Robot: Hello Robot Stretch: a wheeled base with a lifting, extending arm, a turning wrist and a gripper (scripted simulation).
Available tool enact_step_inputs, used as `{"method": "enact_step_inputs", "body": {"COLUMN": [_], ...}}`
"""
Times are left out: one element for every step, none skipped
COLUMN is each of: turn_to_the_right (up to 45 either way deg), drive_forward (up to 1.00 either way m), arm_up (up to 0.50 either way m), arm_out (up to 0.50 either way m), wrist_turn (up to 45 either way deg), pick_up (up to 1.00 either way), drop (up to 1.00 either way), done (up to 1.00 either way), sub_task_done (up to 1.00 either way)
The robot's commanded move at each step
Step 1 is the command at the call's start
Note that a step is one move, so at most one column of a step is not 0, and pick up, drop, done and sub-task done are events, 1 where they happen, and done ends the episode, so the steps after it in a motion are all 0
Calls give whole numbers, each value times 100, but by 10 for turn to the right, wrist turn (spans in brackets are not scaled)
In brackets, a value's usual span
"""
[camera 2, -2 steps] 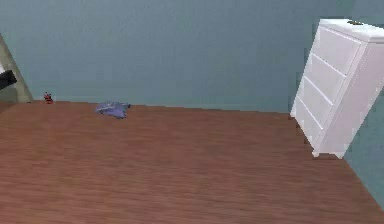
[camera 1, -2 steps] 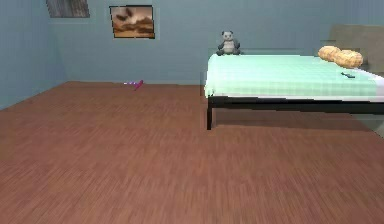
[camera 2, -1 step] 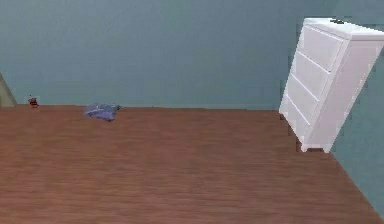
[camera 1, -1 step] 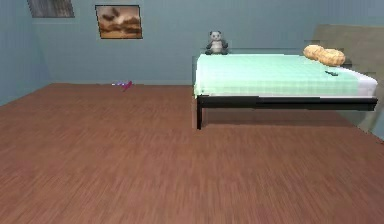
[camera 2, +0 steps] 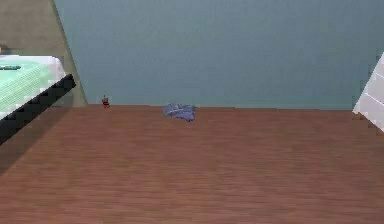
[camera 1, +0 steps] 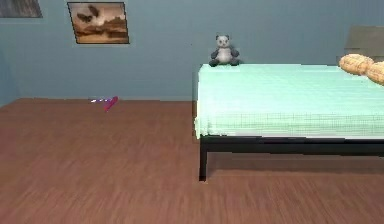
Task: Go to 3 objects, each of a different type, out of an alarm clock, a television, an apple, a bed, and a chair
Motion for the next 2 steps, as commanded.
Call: {"method": "enact_step_inputs", "body": {"turn_to_the_right": [30,0], "drive_forward": [0,80], "arm_up": [0,0], "arm_out": [0,0], "wrist_turn": [0,0], "pick_up": [0,0], "drop": [0,0], "done": [0,0], "sub_task_done": [0,0]}}
